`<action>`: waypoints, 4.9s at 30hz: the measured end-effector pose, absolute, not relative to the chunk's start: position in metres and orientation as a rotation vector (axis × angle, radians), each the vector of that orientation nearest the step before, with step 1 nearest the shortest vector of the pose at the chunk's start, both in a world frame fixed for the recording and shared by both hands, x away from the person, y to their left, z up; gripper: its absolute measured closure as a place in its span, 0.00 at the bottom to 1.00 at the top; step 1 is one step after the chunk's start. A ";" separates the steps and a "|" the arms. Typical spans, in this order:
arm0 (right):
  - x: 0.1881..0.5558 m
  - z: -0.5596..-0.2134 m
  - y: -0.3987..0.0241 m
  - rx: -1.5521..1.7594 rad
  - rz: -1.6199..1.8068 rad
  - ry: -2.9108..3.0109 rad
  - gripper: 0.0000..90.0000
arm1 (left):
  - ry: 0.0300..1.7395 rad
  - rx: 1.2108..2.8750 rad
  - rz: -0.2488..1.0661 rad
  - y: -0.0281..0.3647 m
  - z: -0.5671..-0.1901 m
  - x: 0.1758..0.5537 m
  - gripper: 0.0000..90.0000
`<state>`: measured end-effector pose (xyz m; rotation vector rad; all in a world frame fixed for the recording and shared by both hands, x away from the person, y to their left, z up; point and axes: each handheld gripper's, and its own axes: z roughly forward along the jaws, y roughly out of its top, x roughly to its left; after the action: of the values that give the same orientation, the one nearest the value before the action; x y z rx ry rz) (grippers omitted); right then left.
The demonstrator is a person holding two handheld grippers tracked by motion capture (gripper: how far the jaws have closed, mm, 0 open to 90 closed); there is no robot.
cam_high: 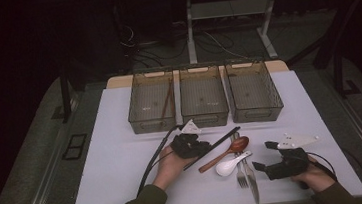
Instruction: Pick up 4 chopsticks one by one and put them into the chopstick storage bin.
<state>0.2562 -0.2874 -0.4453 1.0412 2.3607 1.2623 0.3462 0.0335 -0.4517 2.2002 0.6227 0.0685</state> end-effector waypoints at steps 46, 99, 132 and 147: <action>0.256 -0.445 -0.289 1.032 1.267 2.361 0.13 | 0.642 2.229 0.161 0.027 -0.454 0.338 0.95; 0.257 -0.445 -0.286 1.013 1.260 2.353 0.13 | 0.531 2.157 0.082 0.071 -0.408 0.324 0.95; 0.257 -0.445 -0.286 1.014 1.257 2.351 0.13 | 0.655 2.054 0.108 0.134 -0.379 0.341 0.95; 0.258 -0.445 -0.286 1.018 1.258 2.346 0.13 | 0.717 2.012 0.170 0.160 -0.368 0.360 0.95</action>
<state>0.2576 -0.2861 -0.4451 1.0175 2.3460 1.2584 0.3597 0.1596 -0.3680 2.0121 0.7175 0.1703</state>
